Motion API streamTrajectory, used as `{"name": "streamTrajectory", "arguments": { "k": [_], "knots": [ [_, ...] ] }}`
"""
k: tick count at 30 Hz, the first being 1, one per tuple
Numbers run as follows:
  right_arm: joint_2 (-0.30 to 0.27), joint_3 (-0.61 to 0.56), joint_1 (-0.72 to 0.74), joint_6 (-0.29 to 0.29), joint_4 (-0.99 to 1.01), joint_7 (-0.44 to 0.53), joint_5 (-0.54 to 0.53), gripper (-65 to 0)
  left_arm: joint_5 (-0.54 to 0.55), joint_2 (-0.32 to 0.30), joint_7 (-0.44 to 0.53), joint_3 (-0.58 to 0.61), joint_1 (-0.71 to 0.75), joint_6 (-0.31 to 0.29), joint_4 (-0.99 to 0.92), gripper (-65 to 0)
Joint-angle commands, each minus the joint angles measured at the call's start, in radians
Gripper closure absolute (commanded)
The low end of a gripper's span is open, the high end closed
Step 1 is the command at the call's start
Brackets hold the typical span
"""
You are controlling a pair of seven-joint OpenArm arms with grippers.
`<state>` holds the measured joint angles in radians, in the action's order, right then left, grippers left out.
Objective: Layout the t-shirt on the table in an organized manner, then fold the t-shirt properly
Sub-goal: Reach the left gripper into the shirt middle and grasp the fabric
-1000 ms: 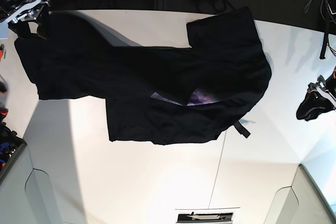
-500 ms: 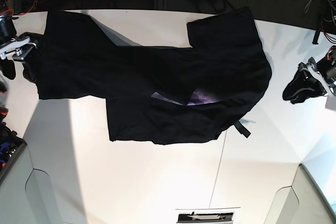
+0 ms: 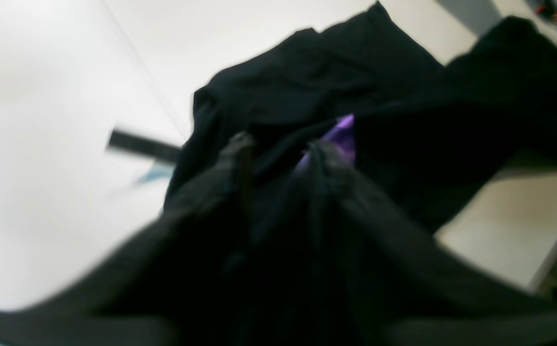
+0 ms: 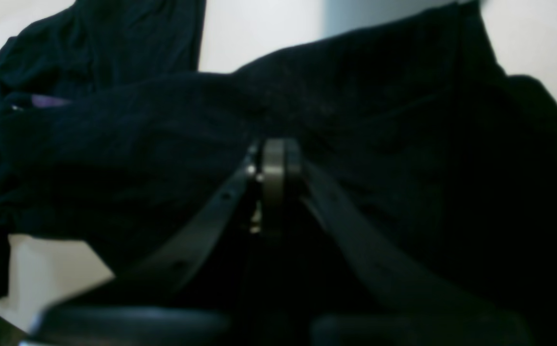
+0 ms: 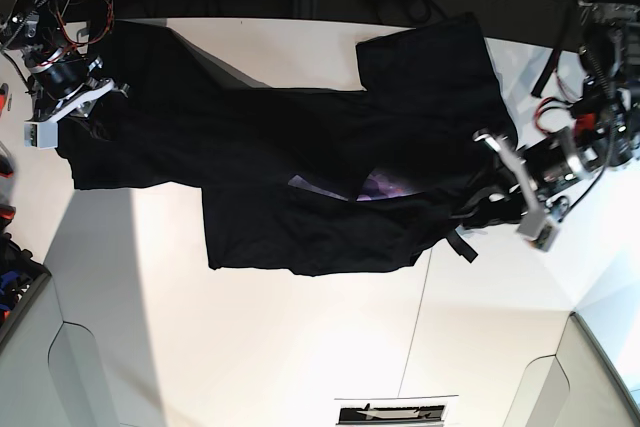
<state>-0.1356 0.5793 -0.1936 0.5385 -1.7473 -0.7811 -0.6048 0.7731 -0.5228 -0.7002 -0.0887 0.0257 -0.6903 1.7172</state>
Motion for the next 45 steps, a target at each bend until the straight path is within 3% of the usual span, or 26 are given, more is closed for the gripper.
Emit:
{"name": "streamTrajectory", "arguments": {
  "k": [1, 4, 11, 14, 17, 25, 33, 45],
  "knots": [
    [-0.01, 0.003, 0.007, 0.008, -0.015, 0.025, -0.011, 0.0, -0.006, -0.002, 0.042, 0.023, -0.04, -0.008, 0.012, -8.2],
    [-0.004, 0.004, 0.008, 0.008, -0.015, 0.025, 0.021, 0.0, -0.088, 0.046, 0.093, 0.121, -0.115, -0.008, -0.021, 0.0],
    [0.031, 0.004, 0.008, 0.008, -0.015, 0.026, 0.06, 0.0, -0.251, 0.221, 0.129, 0.369, -0.287, -0.008, -0.234, 0.0],
    [0.045, 0.004, 0.007, 0.008, -0.015, 0.025, 0.067, 0.0, -0.314, 0.294, 0.174, 0.454, -0.337, 0.048, -0.36, 0.0],
    [0.063, 0.004, 0.007, 0.008, -0.015, 0.025, 0.068, 0.0, -0.371, 0.352, 0.227, 0.512, -0.371, 0.103, -0.476, 0.0],
    [0.089, 0.004, 0.002, 0.008, -0.015, 0.022, 0.073, 0.0, -0.513, 0.496, 0.233, 0.574, -0.427, 0.139, -0.618, 0.0],
    [0.088, 0.004, -0.003, 0.008, -0.015, 0.014, 0.085, 0.0, -0.615, 0.503, 0.276, 0.621, -0.533, 0.256, -0.856, 0.0],
    [0.088, 0.004, -0.054, 0.007, -0.015, 0.005, 0.121, 0.0, -0.609, 0.473, 0.285, 0.621, -0.688, 0.265, -0.929, 0.0]
  ]
}}
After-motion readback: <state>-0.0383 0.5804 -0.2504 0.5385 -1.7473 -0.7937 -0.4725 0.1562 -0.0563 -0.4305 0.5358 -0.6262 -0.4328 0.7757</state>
